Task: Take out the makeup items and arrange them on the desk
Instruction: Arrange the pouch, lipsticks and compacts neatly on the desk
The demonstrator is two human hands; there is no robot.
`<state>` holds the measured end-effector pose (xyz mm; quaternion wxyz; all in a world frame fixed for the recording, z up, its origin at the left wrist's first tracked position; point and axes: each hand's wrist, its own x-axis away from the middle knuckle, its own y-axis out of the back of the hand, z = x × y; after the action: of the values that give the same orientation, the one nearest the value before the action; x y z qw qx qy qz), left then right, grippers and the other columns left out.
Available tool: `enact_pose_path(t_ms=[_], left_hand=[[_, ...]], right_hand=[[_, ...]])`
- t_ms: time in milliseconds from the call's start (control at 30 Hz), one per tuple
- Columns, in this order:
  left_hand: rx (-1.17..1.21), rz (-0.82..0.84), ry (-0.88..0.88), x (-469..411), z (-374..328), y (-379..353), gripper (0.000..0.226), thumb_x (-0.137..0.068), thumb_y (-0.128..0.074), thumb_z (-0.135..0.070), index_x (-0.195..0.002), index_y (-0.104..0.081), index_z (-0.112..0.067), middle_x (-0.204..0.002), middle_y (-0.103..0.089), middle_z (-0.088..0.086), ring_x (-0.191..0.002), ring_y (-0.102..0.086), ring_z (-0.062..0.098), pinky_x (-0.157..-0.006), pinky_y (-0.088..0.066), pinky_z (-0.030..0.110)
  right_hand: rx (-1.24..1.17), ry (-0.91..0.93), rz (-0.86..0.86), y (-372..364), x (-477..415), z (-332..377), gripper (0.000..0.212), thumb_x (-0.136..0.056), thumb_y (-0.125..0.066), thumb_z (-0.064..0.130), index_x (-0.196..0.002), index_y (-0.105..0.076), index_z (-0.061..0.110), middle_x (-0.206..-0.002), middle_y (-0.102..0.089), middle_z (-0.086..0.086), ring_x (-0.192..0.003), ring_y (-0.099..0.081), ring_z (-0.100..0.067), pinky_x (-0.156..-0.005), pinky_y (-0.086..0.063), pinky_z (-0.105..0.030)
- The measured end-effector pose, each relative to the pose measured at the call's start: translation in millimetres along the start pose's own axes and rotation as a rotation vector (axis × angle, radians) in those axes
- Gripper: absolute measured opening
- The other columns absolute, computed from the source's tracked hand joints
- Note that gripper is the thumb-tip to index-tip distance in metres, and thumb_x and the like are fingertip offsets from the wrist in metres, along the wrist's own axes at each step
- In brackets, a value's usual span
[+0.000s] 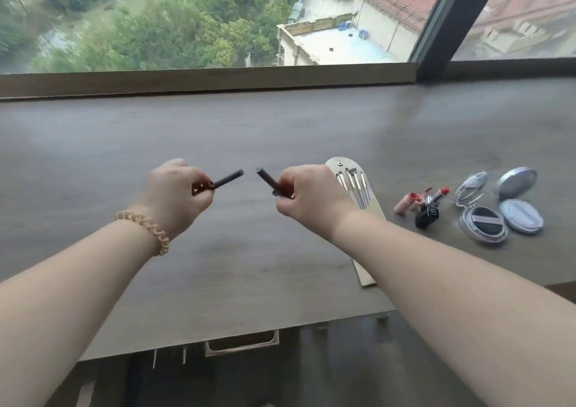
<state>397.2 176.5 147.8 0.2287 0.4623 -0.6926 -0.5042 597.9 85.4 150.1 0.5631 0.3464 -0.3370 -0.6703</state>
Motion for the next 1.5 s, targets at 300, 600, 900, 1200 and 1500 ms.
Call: enact_pose_path(t_ms=[300,600,900,1200,1500], left_hand=[[-0.333,0.107,-0.838,0.9,-72.9,-82.4,0.021,-0.079,-0.047,-0.011,-0.061,-0.056,-0.01,-0.067,-0.053,0.009,-0.045,-0.053,0.027,-0.034,-0.045,0.031],[-0.297,0.095,-0.86,-2.8,-88.9,-136.0,0.028,-0.077,-0.037,-0.002,-0.066,-0.062,-0.008,-0.07,-0.058,0.011,-0.051,-0.052,0.025,-0.038,-0.047,0.031],[0.0,0.056,-0.45,18.2,-93.8,-144.4,0.038,-0.075,-0.041,-0.014,-0.105,-0.066,-0.009,-0.097,-0.065,0.013,-0.073,-0.066,0.03,-0.061,-0.058,0.038],[0.128,0.128,0.424,13.0,-138.4,-150.7,0.019,-0.081,-0.06,-0.03,-0.082,-0.062,-0.01,-0.09,-0.067,0.011,-0.093,-0.059,0.03,-0.078,-0.041,0.032],[0.132,0.087,0.352,9.2,-146.2,-160.8,0.038,-0.084,-0.062,-0.031,-0.117,-0.063,-0.012,-0.108,-0.067,0.009,-0.109,-0.056,0.024,-0.097,-0.037,0.028]], right_hand=[[0.63,0.726,-0.043,8.8,48.3,-111.4,0.022,-0.06,-0.043,-0.009,-0.056,-0.049,0.011,-0.055,-0.046,-0.006,-0.034,-0.042,-0.021,-0.032,-0.028,-0.021],[0.555,0.902,-0.083,-6.1,28.8,-139.9,0.025,-0.069,-0.035,-0.005,-0.06,-0.053,0.01,-0.056,-0.048,-0.005,-0.037,-0.042,-0.02,-0.032,-0.026,-0.023],[0.529,0.585,-0.027,-13.9,43.3,-134.0,0.033,-0.073,-0.033,0.002,-0.078,-0.065,0.009,-0.069,-0.058,-0.005,-0.042,-0.052,-0.023,-0.034,-0.025,-0.024],[0.415,0.201,-0.055,-17.9,76.1,-119.4,0.024,-0.075,-0.043,0.031,-0.067,-0.063,0.019,-0.065,-0.058,0.001,-0.069,-0.058,-0.024,-0.06,-0.04,-0.033],[0.507,0.084,0.017,-25.0,83.5,-117.8,0.025,-0.074,-0.048,0.039,-0.076,-0.066,0.022,-0.075,-0.063,0.004,-0.083,-0.059,-0.023,-0.072,-0.036,-0.037]])
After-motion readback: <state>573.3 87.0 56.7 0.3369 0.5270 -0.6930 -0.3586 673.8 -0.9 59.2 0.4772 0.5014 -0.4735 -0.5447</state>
